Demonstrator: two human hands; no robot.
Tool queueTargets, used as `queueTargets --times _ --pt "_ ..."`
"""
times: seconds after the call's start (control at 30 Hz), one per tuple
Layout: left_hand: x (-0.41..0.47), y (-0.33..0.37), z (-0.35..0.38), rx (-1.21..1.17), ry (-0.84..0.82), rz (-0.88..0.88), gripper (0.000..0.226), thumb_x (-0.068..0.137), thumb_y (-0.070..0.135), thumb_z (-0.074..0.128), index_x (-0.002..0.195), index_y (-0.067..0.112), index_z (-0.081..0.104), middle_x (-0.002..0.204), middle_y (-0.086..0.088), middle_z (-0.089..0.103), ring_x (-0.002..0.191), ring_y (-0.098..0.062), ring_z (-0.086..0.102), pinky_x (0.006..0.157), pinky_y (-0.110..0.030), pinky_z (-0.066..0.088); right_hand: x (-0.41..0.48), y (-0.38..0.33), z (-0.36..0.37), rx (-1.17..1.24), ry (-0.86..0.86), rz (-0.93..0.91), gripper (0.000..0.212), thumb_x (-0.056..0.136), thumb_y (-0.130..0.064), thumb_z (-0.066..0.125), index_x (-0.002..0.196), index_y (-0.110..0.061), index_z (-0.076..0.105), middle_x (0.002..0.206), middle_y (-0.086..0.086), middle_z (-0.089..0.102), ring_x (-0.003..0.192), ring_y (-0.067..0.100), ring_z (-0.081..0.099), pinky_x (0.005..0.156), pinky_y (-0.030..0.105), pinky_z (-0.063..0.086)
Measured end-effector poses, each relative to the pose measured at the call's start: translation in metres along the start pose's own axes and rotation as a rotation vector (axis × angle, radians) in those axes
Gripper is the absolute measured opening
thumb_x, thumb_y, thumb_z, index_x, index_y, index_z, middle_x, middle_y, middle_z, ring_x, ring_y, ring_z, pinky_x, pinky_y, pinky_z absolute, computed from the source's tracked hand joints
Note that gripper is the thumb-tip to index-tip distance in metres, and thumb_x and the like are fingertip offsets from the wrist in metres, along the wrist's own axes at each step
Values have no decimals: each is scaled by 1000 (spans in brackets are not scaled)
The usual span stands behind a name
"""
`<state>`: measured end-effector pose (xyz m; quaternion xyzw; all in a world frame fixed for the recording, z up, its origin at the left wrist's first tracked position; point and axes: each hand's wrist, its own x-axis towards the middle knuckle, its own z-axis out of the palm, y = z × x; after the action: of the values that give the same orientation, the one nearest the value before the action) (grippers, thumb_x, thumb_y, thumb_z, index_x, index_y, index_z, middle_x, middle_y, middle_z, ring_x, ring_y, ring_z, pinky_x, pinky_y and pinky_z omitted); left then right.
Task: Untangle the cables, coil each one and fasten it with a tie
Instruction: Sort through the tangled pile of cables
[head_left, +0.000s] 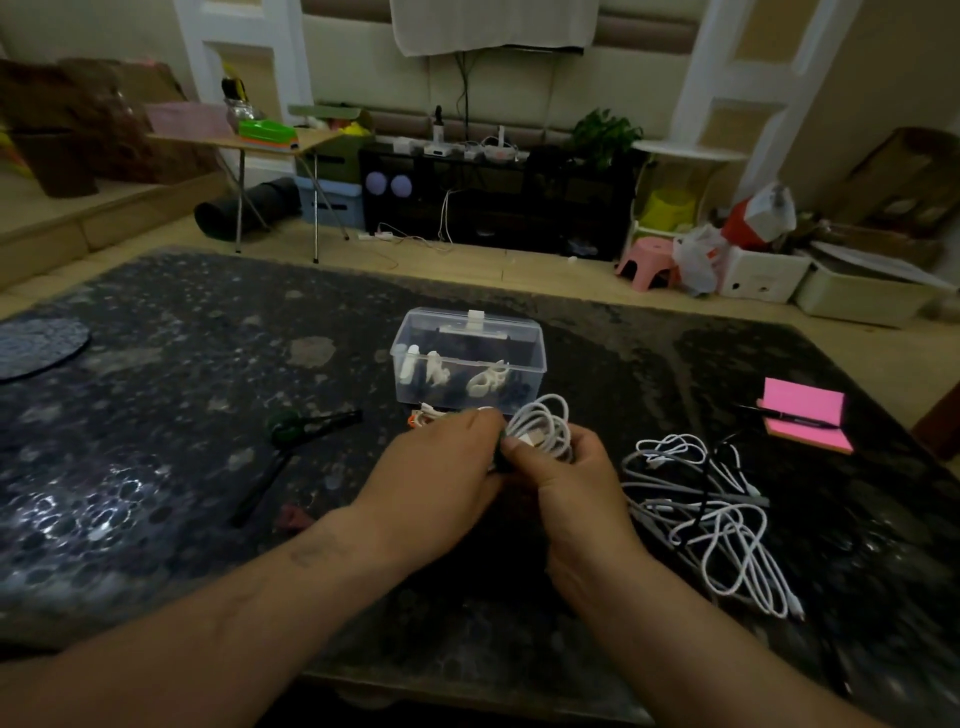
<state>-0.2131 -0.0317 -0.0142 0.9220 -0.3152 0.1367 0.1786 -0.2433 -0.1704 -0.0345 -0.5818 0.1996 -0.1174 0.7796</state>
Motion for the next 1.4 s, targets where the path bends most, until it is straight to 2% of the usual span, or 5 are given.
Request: queueTargets --times 0.4,0.67,0.93,1.1,1.4 --pt "3 -31 -7 -312 -415 -35 29 98 39 64 125 30 60 122 10 69 106 -9 66 93 -35 55 -4 -27 -16 -562 -396 -182 34 92 -42 78 122 -37 64 104 -6 75 86 1 74 70 19 58" --pt "-10 -30 -14 -94 -469 -15 29 91 36 67 94 33 37 105 -4 68 89 -25 65 66 -32 37 -7 -20 -24 -928 -495 -413 23 89 -49 79 98 -34 64 91 -14 73 81 0 69 68 22 54" --pt "-13 -44 -9 177 -382 171 31 104 57 47 115 28 44 120 4 62 107 -25 65 75 -40 45 12 -7 -22 -587 -551 152 40 105 -51 55 83 -23 73 69 1 69 53 11 55 50 24 40" --pt "-9 -49 -4 93 -465 76 29 100 53 54 106 24 50 110 -5 69 99 -32 66 73 -39 44 13 -17 -28 -825 -620 -137 35 93 -50 75 121 -47 56 106 -15 74 91 0 73 75 19 55" --pt "-10 -56 -2 154 -465 41 40 93 61 64 109 29 47 118 0 67 108 -28 65 75 -38 45 22 2 -27 -1009 -587 -294 19 94 -48 75 102 -32 70 94 -12 75 85 -1 69 80 28 57"
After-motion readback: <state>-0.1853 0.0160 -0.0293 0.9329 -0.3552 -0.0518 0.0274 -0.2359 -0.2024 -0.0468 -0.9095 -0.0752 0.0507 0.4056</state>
